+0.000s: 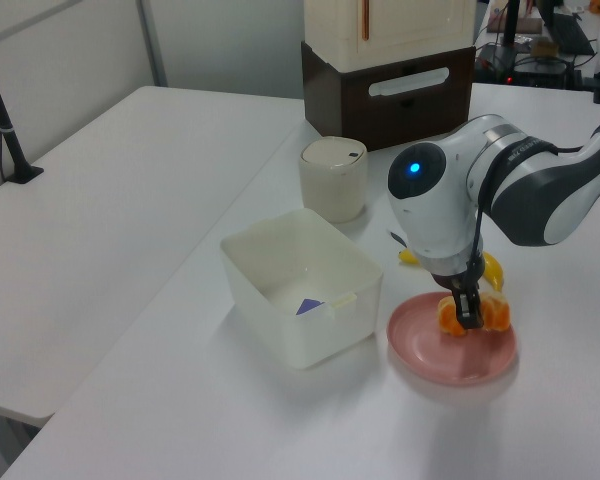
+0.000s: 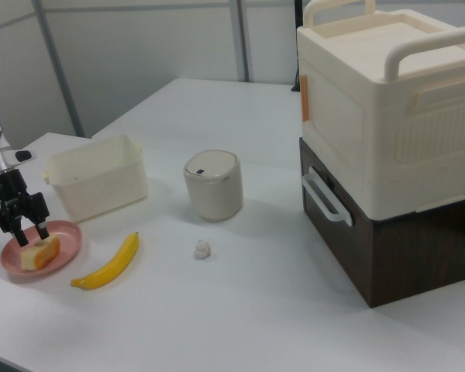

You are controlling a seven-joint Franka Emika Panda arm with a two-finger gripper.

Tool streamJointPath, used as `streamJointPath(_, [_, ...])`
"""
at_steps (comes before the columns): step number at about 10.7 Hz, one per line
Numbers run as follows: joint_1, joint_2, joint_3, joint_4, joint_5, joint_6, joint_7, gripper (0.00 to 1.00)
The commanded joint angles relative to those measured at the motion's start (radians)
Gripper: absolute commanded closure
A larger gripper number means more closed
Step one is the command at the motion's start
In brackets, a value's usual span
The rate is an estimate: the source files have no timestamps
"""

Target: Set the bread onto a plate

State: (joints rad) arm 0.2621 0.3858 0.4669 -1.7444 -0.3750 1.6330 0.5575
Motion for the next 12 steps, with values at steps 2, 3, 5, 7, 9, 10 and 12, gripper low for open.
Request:
streamJointPath(2, [-0.03,-0.019,0.004,0.022,-0.007,-0.009,0.016,0.0])
streamJointPath(3, [-0.064,-0.034,0.004,0.038,-0.005,-0.01,0.012,0.0])
streamJointPath(5, [-0.214,-0.141,0.002,0.062,0.022,-0.009,-0.014,0.0])
streamJointPath(7, [-0.407,-0.258,-0.02,0.127,0.185,-0.005,-0.053,0.0])
streamJointPath(9, [-0.574,-0.341,-0.034,0.161,0.318,-0.005,-0.21,0.0])
streamJointPath(10, [-0.583,-0.37,-0.098,0.175,0.358,-0.012,-0.258,0.0])
streamJointPath(12, [-0.564,-0.401,-0.213,0.177,0.381,-0.016,-0.291,0.0])
